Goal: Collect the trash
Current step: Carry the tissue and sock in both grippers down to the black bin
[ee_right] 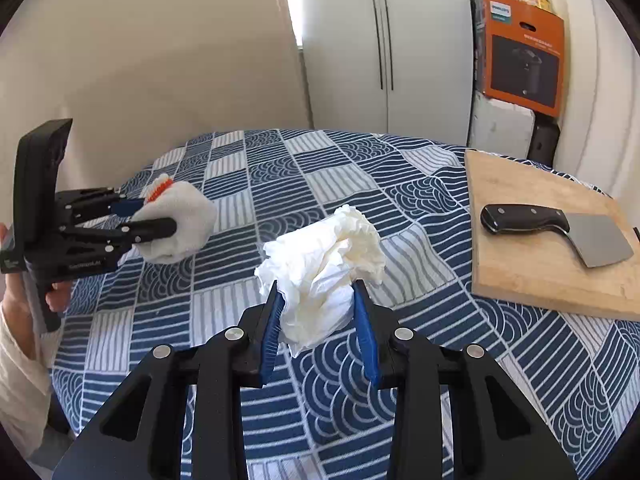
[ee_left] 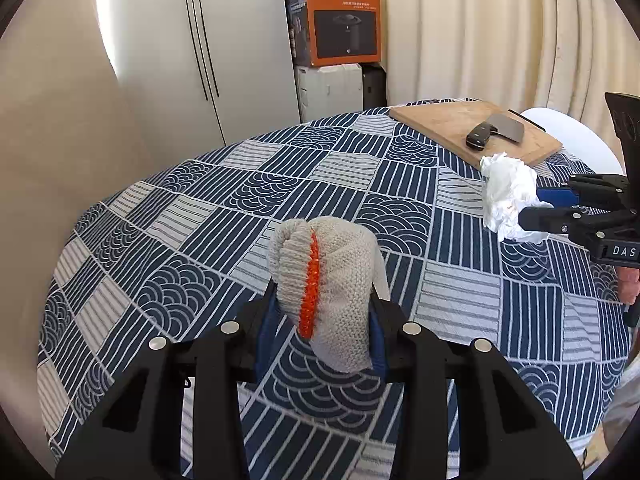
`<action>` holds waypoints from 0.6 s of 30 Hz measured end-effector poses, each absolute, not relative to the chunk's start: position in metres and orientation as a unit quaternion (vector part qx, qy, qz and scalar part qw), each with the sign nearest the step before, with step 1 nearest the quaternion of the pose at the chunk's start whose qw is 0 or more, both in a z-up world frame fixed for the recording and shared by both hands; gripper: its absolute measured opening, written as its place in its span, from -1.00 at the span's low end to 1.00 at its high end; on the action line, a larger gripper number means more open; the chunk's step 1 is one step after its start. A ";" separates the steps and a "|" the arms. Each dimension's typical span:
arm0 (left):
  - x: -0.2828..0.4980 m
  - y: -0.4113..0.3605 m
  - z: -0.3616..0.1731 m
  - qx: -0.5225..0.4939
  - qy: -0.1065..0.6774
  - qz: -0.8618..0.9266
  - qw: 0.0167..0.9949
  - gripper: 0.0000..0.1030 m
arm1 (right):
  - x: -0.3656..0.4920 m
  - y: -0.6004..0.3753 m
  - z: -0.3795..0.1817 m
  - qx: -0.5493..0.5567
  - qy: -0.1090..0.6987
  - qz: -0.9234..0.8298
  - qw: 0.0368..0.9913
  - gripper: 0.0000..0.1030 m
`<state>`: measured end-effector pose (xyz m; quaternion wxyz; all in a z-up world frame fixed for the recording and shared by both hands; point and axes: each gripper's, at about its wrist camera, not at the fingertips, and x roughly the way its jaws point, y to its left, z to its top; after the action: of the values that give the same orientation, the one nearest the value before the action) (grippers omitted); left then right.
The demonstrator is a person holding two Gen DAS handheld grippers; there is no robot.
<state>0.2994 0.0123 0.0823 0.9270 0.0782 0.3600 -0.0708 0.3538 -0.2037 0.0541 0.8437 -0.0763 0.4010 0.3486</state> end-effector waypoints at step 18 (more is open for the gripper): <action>0.185 -0.003 0.108 0.094 0.301 -0.079 0.946 -0.23 | 0.253 -0.230 0.078 -0.109 0.390 0.343 0.848 -0.38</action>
<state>0.1852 -0.0034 0.1077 0.9457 0.0940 0.3010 -0.0786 0.2525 -0.2301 0.0782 0.8477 -0.1093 0.3895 0.3431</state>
